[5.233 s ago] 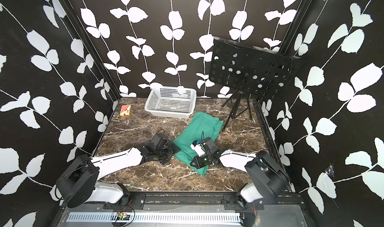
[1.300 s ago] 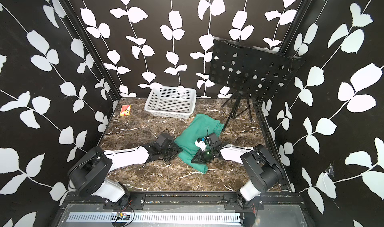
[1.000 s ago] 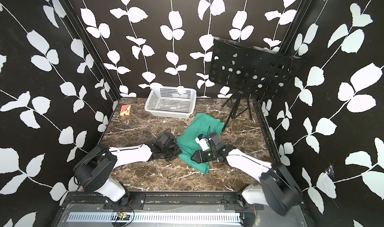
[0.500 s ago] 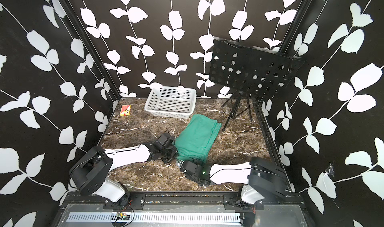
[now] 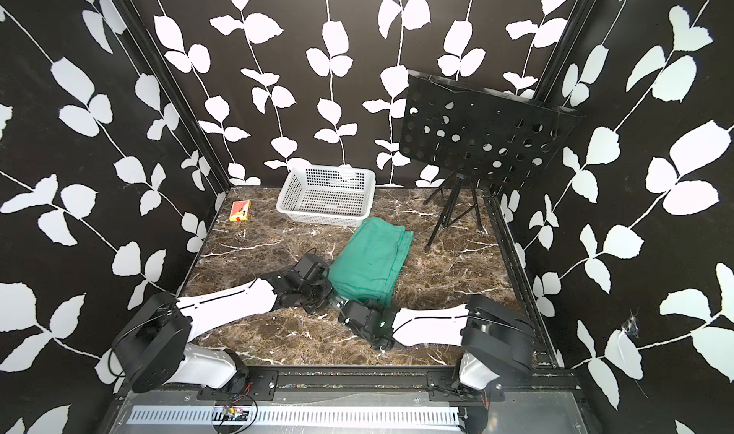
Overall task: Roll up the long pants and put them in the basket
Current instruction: Roll the long pant at the center of the board.
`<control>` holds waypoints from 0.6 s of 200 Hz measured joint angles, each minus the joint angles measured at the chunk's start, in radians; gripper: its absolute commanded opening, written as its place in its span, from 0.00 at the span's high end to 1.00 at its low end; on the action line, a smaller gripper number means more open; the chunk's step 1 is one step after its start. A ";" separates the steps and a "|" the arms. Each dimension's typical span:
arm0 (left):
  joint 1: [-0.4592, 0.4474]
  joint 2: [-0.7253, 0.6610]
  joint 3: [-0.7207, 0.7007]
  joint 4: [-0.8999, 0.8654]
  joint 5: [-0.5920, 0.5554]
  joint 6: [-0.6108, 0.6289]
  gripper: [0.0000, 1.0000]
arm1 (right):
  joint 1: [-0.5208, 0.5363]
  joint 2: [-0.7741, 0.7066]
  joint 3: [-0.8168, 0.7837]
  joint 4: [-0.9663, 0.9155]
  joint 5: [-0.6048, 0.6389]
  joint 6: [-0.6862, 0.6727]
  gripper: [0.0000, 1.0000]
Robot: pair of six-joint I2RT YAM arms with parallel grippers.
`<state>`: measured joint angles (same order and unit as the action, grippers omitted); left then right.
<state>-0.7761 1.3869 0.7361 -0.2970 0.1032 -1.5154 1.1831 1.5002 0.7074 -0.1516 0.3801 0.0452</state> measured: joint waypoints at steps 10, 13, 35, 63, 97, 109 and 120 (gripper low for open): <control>0.000 -0.021 0.000 -0.011 -0.010 0.006 0.40 | -0.031 -0.029 -0.005 0.003 -0.067 0.035 1.00; 0.000 -0.026 0.000 -0.011 -0.013 0.004 0.39 | -0.039 -0.035 -0.007 0.005 -0.084 0.041 1.00; 0.000 -0.062 0.000 -0.016 -0.027 0.026 0.32 | -0.110 -0.071 -0.021 0.012 -0.257 0.114 1.00; 0.000 -0.103 -0.009 -0.006 -0.045 0.078 0.29 | -0.208 -0.072 -0.027 0.023 -0.483 0.186 1.00; 0.000 -0.158 -0.046 0.013 -0.063 0.152 0.27 | -0.330 -0.037 -0.027 0.040 -0.719 0.252 1.00; 0.000 -0.173 -0.059 0.014 -0.066 0.173 0.26 | -0.368 -0.011 -0.026 0.043 -0.795 0.270 1.00; 0.001 -0.183 -0.070 0.017 -0.067 0.192 0.25 | -0.395 0.011 -0.025 0.048 -0.853 0.283 1.00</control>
<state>-0.7753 1.2037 0.6662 -0.2802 0.0364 -1.3239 0.7879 1.5112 0.6823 -0.1036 -0.4732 0.3286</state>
